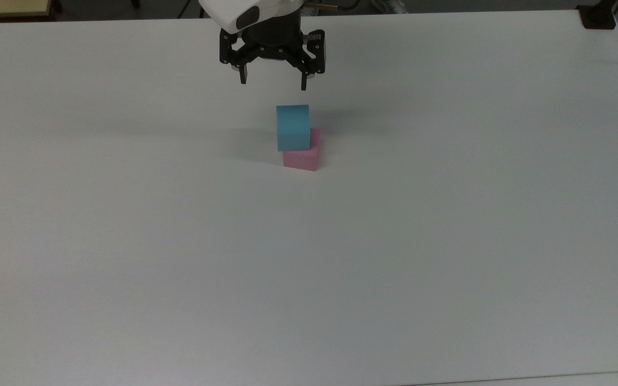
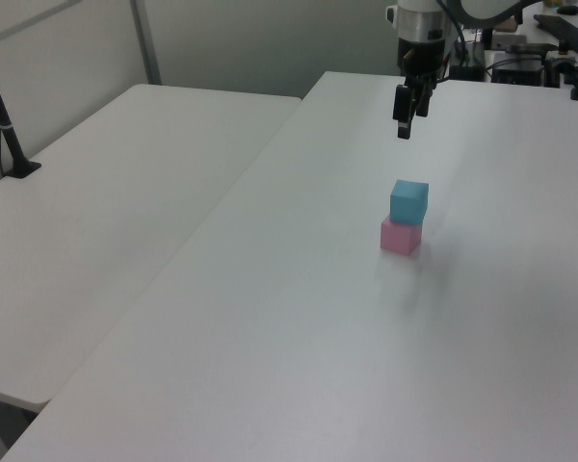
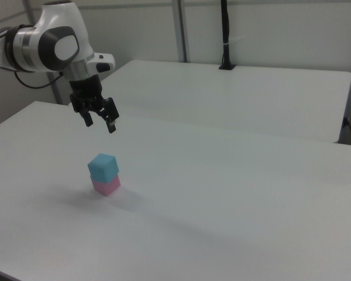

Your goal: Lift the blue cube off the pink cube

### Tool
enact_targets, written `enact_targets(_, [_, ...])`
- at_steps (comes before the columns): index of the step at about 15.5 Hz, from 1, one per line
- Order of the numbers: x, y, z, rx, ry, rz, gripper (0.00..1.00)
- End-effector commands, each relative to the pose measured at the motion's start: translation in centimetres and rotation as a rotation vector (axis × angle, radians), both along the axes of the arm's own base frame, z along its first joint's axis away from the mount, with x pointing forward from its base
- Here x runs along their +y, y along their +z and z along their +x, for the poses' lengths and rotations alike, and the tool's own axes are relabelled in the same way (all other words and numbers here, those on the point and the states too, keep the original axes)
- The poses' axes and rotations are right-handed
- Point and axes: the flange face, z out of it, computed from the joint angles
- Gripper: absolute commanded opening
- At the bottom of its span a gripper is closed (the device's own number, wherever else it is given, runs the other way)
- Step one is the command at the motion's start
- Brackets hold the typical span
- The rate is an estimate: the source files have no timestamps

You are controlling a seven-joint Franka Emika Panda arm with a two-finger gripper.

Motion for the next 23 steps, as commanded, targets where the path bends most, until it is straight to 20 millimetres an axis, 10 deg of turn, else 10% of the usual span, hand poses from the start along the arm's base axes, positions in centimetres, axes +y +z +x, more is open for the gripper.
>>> enact_targets(1, [-0.4,0.6,-0.3,0.013,0.014,0.015,1.0])
enact_targets(9, [0.0,0.0,-0.3,0.022,0.027,0.014,1.0])
enact_targets(23, [3.6,-11.6,0.2,0.152,0.174,0.001,1.0])
